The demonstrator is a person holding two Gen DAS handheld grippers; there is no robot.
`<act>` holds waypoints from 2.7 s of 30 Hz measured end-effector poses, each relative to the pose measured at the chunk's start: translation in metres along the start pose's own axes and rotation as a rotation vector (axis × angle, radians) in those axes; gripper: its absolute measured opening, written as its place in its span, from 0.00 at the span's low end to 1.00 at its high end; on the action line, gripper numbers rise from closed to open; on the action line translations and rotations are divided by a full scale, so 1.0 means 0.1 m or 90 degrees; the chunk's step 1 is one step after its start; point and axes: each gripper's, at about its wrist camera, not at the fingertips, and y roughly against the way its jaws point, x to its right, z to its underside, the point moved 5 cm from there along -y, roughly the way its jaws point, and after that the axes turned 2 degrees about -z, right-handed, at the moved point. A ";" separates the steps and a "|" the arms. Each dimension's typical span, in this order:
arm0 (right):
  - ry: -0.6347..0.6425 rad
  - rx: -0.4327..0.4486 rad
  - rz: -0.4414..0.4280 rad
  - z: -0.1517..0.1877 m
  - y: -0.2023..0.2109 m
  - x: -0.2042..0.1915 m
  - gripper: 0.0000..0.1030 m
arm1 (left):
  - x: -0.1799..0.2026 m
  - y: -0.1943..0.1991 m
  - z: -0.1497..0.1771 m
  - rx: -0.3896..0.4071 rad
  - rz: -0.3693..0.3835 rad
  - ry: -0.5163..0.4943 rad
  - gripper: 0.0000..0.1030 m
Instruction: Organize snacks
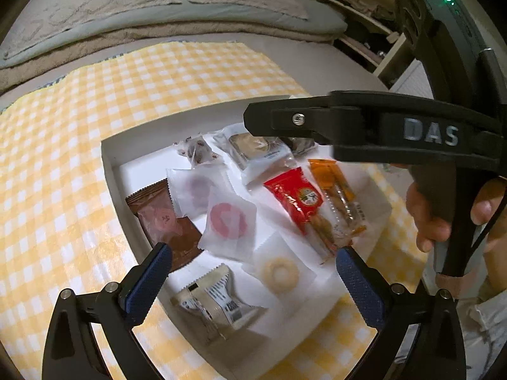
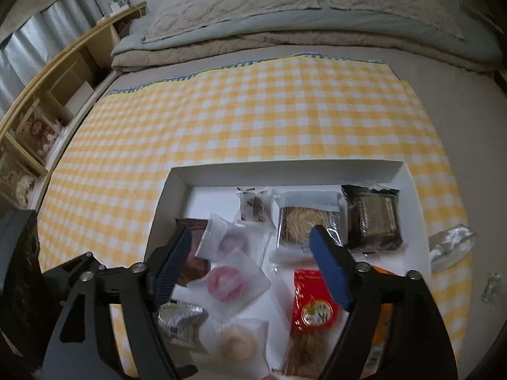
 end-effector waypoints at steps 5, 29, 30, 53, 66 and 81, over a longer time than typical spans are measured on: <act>-0.013 0.023 0.014 0.02 0.21 0.01 1.00 | 0.07 0.23 0.06 0.017 -0.021 0.005 1.00; 0.050 0.142 0.064 0.45 1.67 -0.37 1.00 | 0.39 1.92 0.54 0.149 -0.188 0.078 1.00; 0.050 0.150 0.063 0.48 1.73 -0.39 1.00 | 0.39 1.97 0.58 0.156 -0.191 0.077 1.00; 0.049 0.252 0.083 1.38 2.23 -0.72 1.00 | 0.44 2.67 1.91 0.256 -0.237 0.122 1.00; 0.057 0.273 0.136 1.82 2.04 -0.83 1.00 | 0.48 2.53 2.15 0.257 -0.276 0.070 1.00; 0.059 0.263 0.145 1.91 1.94 -0.82 1.00 | 0.51 2.46 2.22 0.264 -0.292 0.049 1.00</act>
